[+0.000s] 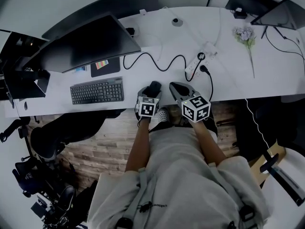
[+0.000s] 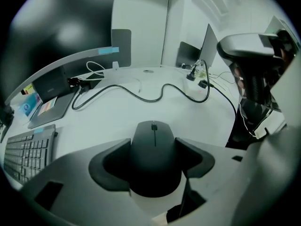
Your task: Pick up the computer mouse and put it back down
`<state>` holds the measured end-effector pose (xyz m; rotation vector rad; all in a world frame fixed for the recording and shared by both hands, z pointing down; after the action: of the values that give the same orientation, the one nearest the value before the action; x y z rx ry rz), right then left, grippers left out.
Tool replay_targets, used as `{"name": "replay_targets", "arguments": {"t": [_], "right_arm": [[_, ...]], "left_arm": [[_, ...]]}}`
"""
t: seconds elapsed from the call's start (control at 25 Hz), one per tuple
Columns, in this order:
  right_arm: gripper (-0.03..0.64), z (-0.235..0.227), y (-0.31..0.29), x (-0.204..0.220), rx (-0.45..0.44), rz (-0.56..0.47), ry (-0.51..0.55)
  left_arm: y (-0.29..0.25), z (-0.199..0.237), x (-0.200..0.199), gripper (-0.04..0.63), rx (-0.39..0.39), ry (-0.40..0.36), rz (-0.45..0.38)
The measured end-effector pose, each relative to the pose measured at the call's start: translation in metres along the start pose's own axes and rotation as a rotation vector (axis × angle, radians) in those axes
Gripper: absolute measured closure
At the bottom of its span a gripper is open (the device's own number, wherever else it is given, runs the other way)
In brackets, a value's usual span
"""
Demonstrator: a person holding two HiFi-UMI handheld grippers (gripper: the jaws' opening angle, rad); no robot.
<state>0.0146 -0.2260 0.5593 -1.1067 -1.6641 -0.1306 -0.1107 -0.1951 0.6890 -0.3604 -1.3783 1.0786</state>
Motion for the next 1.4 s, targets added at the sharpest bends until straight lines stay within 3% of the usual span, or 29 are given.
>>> {"name": "replay_targets", "arguments": {"t": [0.24, 0.6, 0.96, 1.4], "right_arm": [[0.609, 0.013, 0.008, 0.012, 0.036, 0.022, 0.145], [0.609, 0.016, 0.031, 0.027, 0.112, 0.018, 0.131], [0.609, 0.034, 0.048, 0.061, 0.239, 0.024, 0.126], [0.609, 0.076, 0.045, 0.082, 0.279, 0.007, 0.131]], "left_arm": [[0.001, -0.001, 0.002, 0.291, 0.009, -0.030, 0.032], [0.016, -0.005, 0.003, 0.290, 0.009, -0.069, 0.018], [0.067, -0.011, 0.007, 0.290, 0.027, -0.110, -0.091], [0.120, -0.024, 0.041, 0.291, 0.133, -0.089, -0.179]]}}
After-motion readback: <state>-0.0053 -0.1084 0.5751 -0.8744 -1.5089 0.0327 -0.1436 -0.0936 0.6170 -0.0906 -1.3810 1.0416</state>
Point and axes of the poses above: the fingertips, and each gripper's own axes: y backward along the fingers, z to its left, x out of its underside, the point moved 4 cm from there along y, backward along the fingers, and after that the axes turned 11 degrees about x, right-handed, at the moved point
